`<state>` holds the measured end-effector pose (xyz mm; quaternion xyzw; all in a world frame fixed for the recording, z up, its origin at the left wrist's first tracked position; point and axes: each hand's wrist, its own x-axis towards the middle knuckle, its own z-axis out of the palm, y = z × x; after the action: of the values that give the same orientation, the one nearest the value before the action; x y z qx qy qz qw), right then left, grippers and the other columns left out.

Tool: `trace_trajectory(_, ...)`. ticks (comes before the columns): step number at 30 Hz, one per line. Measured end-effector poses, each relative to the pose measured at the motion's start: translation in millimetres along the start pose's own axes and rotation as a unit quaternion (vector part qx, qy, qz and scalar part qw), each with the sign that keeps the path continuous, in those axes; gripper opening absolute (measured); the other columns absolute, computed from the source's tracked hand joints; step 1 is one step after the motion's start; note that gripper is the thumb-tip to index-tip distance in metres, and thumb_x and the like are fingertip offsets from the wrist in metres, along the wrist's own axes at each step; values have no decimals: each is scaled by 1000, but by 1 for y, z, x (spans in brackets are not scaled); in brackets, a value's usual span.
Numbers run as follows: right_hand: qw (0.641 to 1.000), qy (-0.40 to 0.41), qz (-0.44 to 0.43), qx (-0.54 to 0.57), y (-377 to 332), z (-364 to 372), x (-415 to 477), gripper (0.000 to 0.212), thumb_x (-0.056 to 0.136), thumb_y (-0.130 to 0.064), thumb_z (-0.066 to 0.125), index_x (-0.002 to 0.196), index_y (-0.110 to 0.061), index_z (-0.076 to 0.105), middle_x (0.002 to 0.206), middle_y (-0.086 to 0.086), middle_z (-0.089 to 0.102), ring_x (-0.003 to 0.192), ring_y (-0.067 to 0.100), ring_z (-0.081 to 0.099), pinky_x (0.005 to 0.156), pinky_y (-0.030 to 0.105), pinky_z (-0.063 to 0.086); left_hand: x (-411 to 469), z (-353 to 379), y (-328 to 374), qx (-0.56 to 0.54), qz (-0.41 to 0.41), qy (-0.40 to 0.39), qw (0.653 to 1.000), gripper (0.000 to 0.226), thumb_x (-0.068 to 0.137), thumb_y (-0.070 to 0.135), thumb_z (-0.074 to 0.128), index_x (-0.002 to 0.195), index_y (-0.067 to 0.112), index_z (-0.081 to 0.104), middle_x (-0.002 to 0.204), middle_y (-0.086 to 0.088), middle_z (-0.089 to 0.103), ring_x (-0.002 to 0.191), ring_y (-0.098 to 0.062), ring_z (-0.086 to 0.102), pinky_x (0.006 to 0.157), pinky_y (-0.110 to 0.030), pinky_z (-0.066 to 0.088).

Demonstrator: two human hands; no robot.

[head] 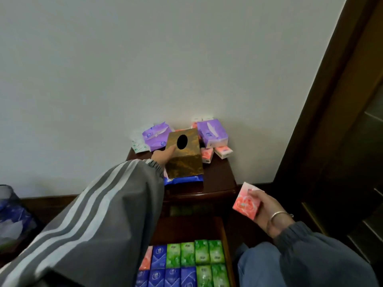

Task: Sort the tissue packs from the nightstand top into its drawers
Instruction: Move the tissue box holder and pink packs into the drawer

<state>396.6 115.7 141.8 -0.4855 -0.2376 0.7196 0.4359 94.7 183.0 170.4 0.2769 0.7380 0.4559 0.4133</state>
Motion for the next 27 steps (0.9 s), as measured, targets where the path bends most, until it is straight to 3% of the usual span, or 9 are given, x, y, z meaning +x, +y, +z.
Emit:
trace_trajectory(3,1000,13,8,7,-2,-12,3,16,90,-2,41,91,-6,57,82,17,58,73,29,56,67,43,48,31,18,13,75,-53,-33,995,75,81,51,64,136,5,45,135,-18,53,121,-34,53,103,-44,45)
trace_trajectory(8,999,28,30,-13,-4,-17,13,22,88,-18,50,71,-9,61,56,9,60,50,22,59,57,32,51,52,32,20,218,25,65,973,70,78,50,66,127,1,52,128,-17,58,112,-34,57,95,-38,48)
trace_trajectory(11,999,20,35,-35,-8,-10,21,53,84,-47,56,44,-13,66,46,2,61,41,15,61,55,29,51,37,16,22,265,88,56,958,76,63,80,58,82,7,62,82,-8,66,79,-25,62,77,-32,48)
trace_trajectory(13,996,54,17,-72,-12,-2,29,59,79,-59,56,39,-16,57,40,-1,56,34,12,55,49,24,45,21,-9,27,299,159,47,940,60,67,70,63,66,10,57,64,-4,60,71,-26,62,65,-29,47)
trace_trajectory(16,982,98,-65,-147,-23,16,40,54,78,-60,58,46,-18,45,40,-1,48,35,11,47,41,17,39,-13,-59,38,319,267,0,910,27,79,37,68,87,12,65,78,-6,67,76,-22,64,66,-31,49)
trace_trajectory(20,936,-36,-122,-329,-22,51,35,52,74,-62,55,63,-12,64,68,11,65,67,23,58,74,33,45,-83,-120,46,398,310,-128,854,42,68,39,67,108,27,66,94,5,71,85,-9,66,74,-20,50)
trace_trajectory(22,905,-141,-89,-391,-5,64,23,60,65,-66,56,82,-11,71,86,14,72,83,24,65,86,35,47,-106,-136,36,464,319,-154,812,50,66,38,66,115,30,63,97,9,70,88,-7,65,81,-22,49)
trace_trajectory(24,886,-221,-29,-406,21,70,10,63,57,-64,62,90,-11,73,94,11,74,87,19,69,86,29,50,-118,-145,16,507,316,-169,784,50,71,35,70,119,32,61,100,12,69,90,-5,63,83,-20,48)
trace_trajectory(27,886,-264,44,-378,58,63,-3,50,56,-54,71,86,-14,77,94,9,75,84,17,71,81,26,54,-124,-152,-23,504,302,-186,788,50,77,31,73,124,29,58,107,13,65,97,-5,60,89,-21,45)
